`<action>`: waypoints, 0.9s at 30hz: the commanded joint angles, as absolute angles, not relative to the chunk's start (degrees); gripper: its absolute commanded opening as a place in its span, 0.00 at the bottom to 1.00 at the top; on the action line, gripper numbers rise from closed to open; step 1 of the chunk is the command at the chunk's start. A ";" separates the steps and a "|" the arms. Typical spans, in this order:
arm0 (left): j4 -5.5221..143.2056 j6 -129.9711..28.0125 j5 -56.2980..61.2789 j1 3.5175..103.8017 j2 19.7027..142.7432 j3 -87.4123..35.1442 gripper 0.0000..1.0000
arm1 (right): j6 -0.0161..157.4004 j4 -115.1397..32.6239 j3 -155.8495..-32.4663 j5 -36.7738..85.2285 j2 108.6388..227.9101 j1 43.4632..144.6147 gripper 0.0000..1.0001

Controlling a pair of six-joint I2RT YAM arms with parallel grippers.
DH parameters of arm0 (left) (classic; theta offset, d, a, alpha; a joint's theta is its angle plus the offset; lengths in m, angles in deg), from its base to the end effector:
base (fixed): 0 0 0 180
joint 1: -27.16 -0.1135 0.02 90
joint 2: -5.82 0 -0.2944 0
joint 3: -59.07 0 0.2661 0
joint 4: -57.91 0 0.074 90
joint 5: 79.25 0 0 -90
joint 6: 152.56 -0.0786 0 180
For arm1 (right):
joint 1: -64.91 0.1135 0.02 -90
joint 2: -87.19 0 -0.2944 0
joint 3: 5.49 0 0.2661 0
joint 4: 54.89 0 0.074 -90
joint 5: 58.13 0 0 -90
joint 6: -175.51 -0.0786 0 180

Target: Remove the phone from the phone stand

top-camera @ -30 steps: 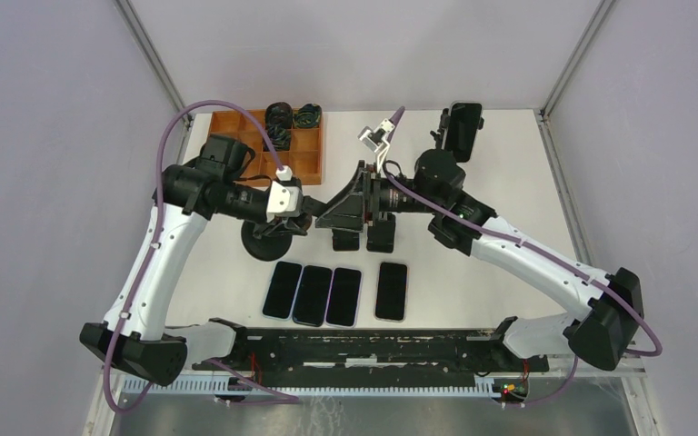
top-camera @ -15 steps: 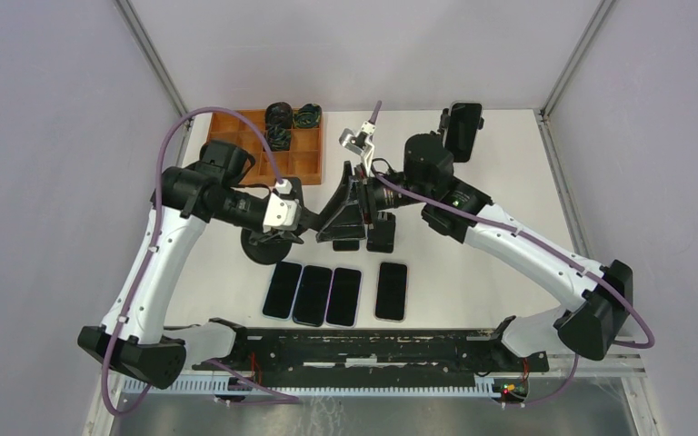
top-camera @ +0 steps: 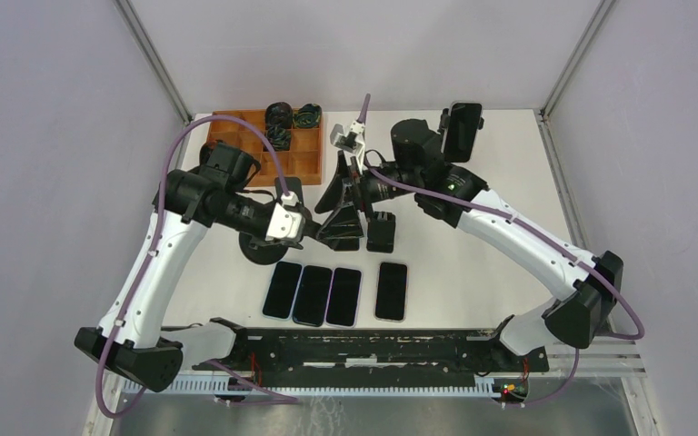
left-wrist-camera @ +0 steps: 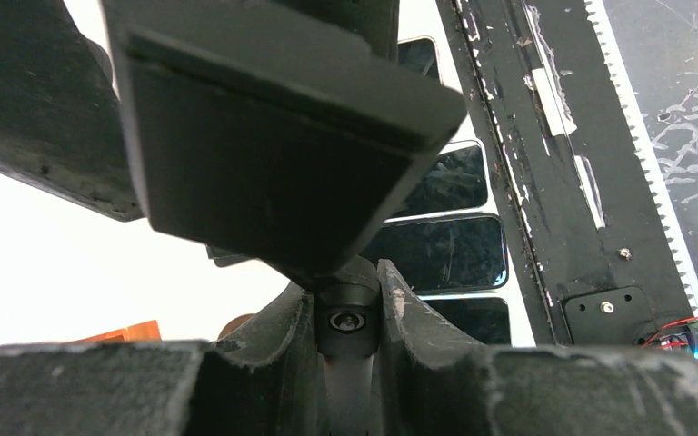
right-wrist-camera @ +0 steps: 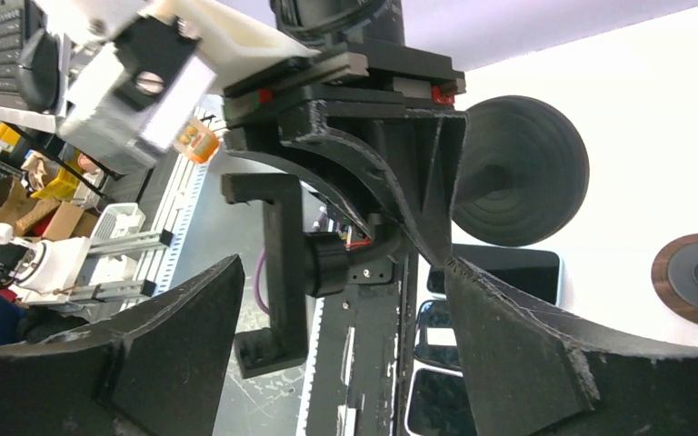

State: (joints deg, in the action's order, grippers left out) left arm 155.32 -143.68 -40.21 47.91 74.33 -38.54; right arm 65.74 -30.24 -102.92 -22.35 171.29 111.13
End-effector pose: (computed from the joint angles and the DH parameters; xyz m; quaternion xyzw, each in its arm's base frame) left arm 0.1563 -0.1245 0.4021 0.7394 0.4959 -0.2798 0.3593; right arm 0.2074 0.3086 0.4441 -0.4387 0.6041 0.6029 0.2813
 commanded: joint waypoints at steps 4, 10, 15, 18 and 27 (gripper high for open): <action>154.93 -147.02 -39.64 48.56 73.35 -39.69 0.02 | 69.28 -29.40 -103.93 -22.31 172.67 111.40 0.75; 154.93 -146.52 -39.16 48.92 75.02 -39.92 0.02 | 67.90 -30.99 -103.60 -22.45 172.99 111.79 0.57; 154.88 -147.46 -38.59 49.09 76.54 -39.85 0.02 | 67.55 -31.14 -102.05 -22.62 172.73 111.82 0.38; 154.88 -146.89 -38.25 49.09 77.91 -40.32 0.02 | 67.52 -31.35 -100.31 -22.97 172.41 111.81 0.29; 154.44 -145.88 -40.00 49.22 79.20 -40.86 0.02 | 66.03 -35.63 -95.70 -24.43 171.14 112.42 0.58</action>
